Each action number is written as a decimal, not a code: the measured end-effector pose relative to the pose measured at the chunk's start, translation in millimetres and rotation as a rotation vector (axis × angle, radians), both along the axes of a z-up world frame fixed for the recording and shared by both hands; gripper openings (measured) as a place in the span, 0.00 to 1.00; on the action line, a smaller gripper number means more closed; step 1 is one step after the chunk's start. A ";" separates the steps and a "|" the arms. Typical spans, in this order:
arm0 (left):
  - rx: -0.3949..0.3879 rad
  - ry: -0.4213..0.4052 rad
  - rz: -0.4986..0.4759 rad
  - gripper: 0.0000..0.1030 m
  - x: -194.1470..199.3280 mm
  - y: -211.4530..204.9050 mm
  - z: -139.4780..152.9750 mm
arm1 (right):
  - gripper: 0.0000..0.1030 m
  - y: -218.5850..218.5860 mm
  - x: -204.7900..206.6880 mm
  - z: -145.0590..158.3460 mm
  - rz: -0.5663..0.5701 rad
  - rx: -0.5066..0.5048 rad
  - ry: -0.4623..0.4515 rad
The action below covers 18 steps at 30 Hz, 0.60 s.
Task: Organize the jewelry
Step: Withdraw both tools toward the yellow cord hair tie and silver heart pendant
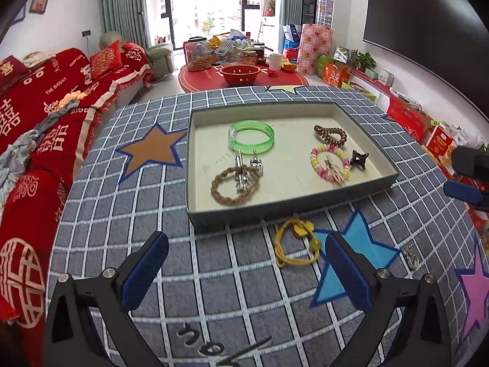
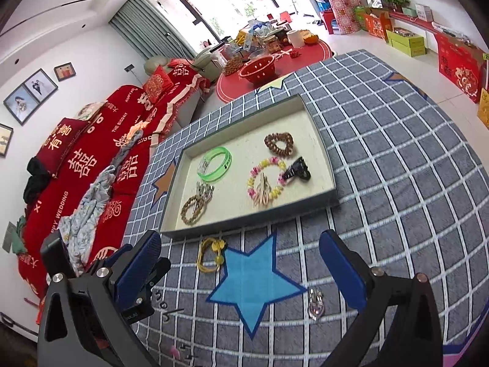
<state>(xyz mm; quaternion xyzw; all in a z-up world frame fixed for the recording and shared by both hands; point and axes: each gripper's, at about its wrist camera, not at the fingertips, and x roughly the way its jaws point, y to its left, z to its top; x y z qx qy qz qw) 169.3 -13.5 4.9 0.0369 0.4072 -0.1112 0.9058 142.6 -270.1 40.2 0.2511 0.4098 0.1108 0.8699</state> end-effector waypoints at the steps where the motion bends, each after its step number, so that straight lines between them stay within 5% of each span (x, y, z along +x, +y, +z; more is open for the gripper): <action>1: -0.008 0.005 0.005 1.00 -2.0 0.6 -1.0 | 1.00 -0.4 -2.6 -1.1 0.001 -0.001 0.005; 18: -0.018 0.155 0.024 1.00 -13.9 -12.0 -36.4 | 1.00 -11.0 -55.0 -63.8 -0.033 -0.202 0.177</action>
